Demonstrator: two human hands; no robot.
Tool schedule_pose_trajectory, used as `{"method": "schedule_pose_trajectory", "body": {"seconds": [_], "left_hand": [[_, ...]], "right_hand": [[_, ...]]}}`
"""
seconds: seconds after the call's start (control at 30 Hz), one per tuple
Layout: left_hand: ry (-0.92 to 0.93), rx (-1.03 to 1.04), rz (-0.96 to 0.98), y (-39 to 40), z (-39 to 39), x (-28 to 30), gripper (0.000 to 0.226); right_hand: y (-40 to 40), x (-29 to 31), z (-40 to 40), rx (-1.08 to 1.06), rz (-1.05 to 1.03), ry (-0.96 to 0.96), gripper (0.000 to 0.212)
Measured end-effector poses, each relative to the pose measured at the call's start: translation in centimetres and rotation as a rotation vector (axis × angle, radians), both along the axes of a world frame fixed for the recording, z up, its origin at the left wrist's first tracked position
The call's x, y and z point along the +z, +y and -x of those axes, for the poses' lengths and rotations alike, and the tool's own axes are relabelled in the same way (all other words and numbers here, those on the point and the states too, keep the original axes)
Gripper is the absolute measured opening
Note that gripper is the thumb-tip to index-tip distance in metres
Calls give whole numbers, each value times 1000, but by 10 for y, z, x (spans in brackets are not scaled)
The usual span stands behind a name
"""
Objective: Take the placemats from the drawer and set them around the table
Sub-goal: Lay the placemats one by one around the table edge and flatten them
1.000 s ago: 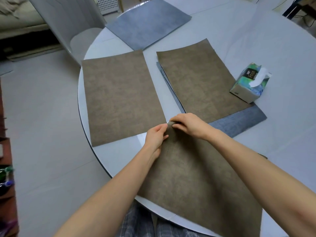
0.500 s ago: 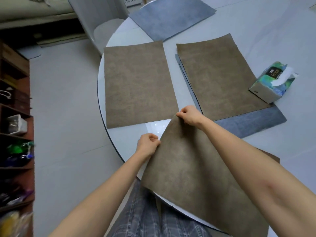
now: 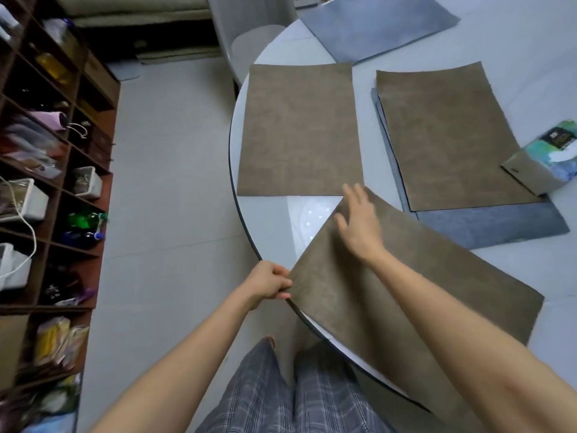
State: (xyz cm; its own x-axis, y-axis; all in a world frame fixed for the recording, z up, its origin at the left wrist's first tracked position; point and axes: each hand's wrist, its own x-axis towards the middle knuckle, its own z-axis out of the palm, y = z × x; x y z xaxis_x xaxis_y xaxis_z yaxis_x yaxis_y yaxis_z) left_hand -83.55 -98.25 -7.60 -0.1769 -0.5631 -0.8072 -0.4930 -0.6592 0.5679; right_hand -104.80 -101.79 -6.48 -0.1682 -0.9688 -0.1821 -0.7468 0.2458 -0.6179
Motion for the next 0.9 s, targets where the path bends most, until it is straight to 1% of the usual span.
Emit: {"method": "schedule_pose_trajectory", "body": {"seconds": [0.07, 0.1, 0.17, 0.23, 0.3, 0.33, 0.4, 0.43, 0.5, 0.57, 0.63, 0.73, 0.8, 0.83, 0.9], "left_hand": [[131, 117, -56, 2, -5, -5, 16], [185, 161, -72, 4, -7, -7, 18], [263, 212, -90, 8, -7, -9, 21], [296, 212, -99, 8, -4, -9, 23], [300, 134, -113, 5, 2, -8, 21], [284, 47, -99, 4, 4, -8, 20], [245, -118, -33, 1, 8, -10, 28], [247, -136, 2, 0, 12, -10, 30], [308, -84, 43, -2, 18, -8, 30], [402, -21, 33, -2, 24, -2, 32], [475, -15, 37, -1, 25, 1, 33], [568, -50, 68, -6, 14, 5, 20], [618, -108, 58, -14, 4, 7, 18], [616, -152, 62, -18, 0, 9, 19], [558, -281, 148, -24, -3, 13, 19]], "right_hand": [[43, -15, -29, 125, 19, -45, 59], [60, -22, -40, 149, 0, -47, 56], [82, -35, -52, 81, -38, -48, 52], [95, -39, -53, -70, -53, -44, 50], [104, -40, -49, -180, -73, -10, 49], [110, -39, -49, -185, -90, 3, 49], [121, -36, -50, -140, -97, -12, 50], [125, -33, -53, -141, -73, -38, 50], [131, -25, -61, -229, 15, -95, 48], [135, -15, -72, -318, 106, -138, 48], [138, -8, -79, -347, 133, -186, 54], [138, -6, -80, -305, 97, -204, 64], [137, -8, -78, -233, 50, -175, 64], [138, -9, -77, -201, 34, -167, 63], [140, -9, -76, -163, 24, -188, 60]]}}
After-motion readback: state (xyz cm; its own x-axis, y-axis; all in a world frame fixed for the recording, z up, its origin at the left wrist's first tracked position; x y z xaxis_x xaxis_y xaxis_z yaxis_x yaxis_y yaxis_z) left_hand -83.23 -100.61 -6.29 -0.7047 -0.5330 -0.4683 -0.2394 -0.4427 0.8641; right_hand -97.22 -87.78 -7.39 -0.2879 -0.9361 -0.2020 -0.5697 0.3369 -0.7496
